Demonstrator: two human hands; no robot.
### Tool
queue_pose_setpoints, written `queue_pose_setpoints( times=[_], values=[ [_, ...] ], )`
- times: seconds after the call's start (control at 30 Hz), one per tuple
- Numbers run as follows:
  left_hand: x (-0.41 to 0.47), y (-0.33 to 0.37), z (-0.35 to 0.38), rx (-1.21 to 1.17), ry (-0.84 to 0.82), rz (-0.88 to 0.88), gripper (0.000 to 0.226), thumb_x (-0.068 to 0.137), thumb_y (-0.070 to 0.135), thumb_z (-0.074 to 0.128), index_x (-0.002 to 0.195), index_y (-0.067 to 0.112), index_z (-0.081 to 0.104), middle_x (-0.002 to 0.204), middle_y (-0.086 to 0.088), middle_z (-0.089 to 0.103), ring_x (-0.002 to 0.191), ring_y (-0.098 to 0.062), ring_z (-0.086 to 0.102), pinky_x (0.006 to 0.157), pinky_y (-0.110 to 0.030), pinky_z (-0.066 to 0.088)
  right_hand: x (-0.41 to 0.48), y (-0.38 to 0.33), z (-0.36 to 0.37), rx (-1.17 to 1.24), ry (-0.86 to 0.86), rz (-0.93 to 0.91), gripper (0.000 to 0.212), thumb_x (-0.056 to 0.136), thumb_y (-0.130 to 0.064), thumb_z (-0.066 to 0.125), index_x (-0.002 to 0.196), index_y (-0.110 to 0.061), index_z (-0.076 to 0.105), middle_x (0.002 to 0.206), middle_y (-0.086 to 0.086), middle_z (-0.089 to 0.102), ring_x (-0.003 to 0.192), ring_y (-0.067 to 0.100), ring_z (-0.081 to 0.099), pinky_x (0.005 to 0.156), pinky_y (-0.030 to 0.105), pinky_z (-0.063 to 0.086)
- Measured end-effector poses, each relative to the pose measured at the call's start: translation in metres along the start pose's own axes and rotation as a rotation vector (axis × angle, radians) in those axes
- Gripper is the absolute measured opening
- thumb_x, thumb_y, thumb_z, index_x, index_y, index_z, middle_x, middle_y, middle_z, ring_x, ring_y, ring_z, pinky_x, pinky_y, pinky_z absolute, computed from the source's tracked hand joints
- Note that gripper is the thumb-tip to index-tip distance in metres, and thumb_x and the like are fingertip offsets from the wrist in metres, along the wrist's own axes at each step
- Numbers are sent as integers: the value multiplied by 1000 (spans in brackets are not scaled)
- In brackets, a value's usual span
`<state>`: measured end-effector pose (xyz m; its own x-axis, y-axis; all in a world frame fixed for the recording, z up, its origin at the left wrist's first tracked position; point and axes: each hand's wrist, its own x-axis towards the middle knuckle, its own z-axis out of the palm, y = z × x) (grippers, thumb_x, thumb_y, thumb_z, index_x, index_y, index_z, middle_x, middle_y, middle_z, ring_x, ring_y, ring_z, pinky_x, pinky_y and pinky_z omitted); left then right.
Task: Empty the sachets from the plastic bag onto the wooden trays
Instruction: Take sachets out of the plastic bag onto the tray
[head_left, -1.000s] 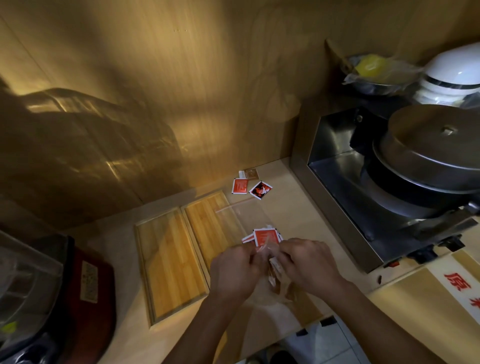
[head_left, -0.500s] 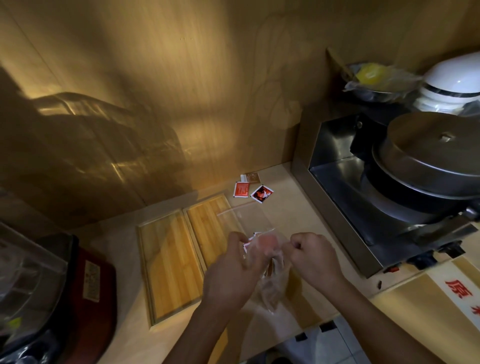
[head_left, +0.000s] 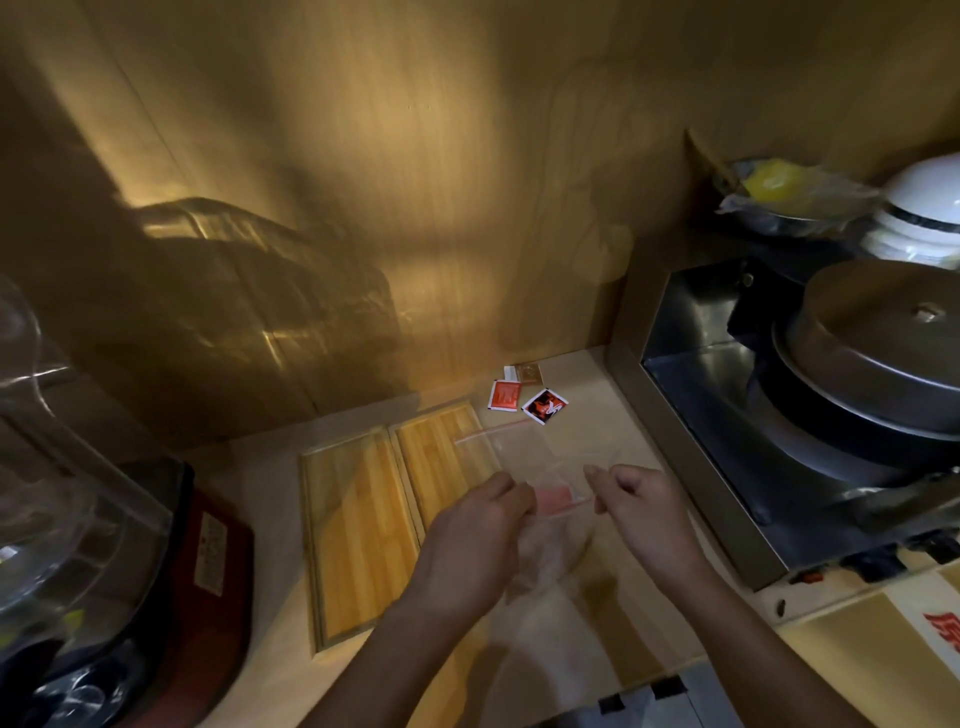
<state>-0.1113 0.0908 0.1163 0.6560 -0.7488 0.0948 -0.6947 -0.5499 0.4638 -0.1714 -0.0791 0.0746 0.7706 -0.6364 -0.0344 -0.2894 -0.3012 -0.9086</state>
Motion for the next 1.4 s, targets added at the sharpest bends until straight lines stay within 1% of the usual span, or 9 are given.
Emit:
queue_pose_setpoints(
  times=[0.1,0.23,0.33,0.4,0.47,0.67,0.83,1.1,1.4],
  values=[
    [8,-2,-13,73,22,73,16,84,8,49,94,20,54,100,2,54,93,-20,55,70,-40,49,0,2,0,265,-77,51,37,90,-18,56,53,-13,57,41,-7,43,40,3,39,40,10,31],
    [12,-4,-38,-19,50,155,10,88,12,48,90,18,56,93,4,58,86,-12,53,70,-37,47,-1,5,2,476,-232,90,12,87,0,53,88,-4,64,70,3,59,56,-2,57,49,6,41],
    [10,-4,-57,-99,58,188,8,89,20,50,88,19,58,85,11,56,82,-6,51,70,-27,44,-1,10,7,516,-419,109,34,83,4,57,115,-8,57,103,2,64,93,8,62,67,8,50],
    [8,-2,-71,-167,50,183,13,87,23,49,87,15,60,81,8,55,80,-5,52,69,-19,41,-1,13,12,505,-498,128,43,80,4,60,117,-18,56,112,-1,63,102,9,61,75,15,53],
    [8,-1,-83,-239,52,158,17,86,24,50,86,12,62,79,4,59,79,-5,55,69,-18,42,2,16,17,533,-534,160,45,80,7,60,115,-20,55,108,-2,66,94,3,64,73,16,54],
    [12,2,-105,-533,99,24,11,82,23,56,82,14,62,77,-3,65,72,-13,64,66,-29,55,9,32,24,679,-666,319,41,76,12,57,117,8,56,91,10,71,77,10,68,69,16,54],
    [17,5,-104,-762,112,-33,19,76,21,55,83,5,60,76,-12,63,70,-15,66,58,-26,59,3,35,32,828,-947,404,32,72,3,65,104,2,61,84,11,71,73,21,69,63,28,54],
    [31,-26,-96,-828,236,-184,11,83,13,54,86,6,61,74,-6,67,69,-18,67,55,-27,59,19,52,43,835,-625,531,8,66,12,61,72,8,59,48,17,62,38,23,61,35,25,49],
    [36,-97,-44,-996,460,-690,10,90,4,51,85,4,59,70,-12,61,60,-17,63,46,-26,57,38,69,56,658,-673,558,15,77,14,59,67,4,62,45,14,61,37,19,59,36,23,47]
  ],
)
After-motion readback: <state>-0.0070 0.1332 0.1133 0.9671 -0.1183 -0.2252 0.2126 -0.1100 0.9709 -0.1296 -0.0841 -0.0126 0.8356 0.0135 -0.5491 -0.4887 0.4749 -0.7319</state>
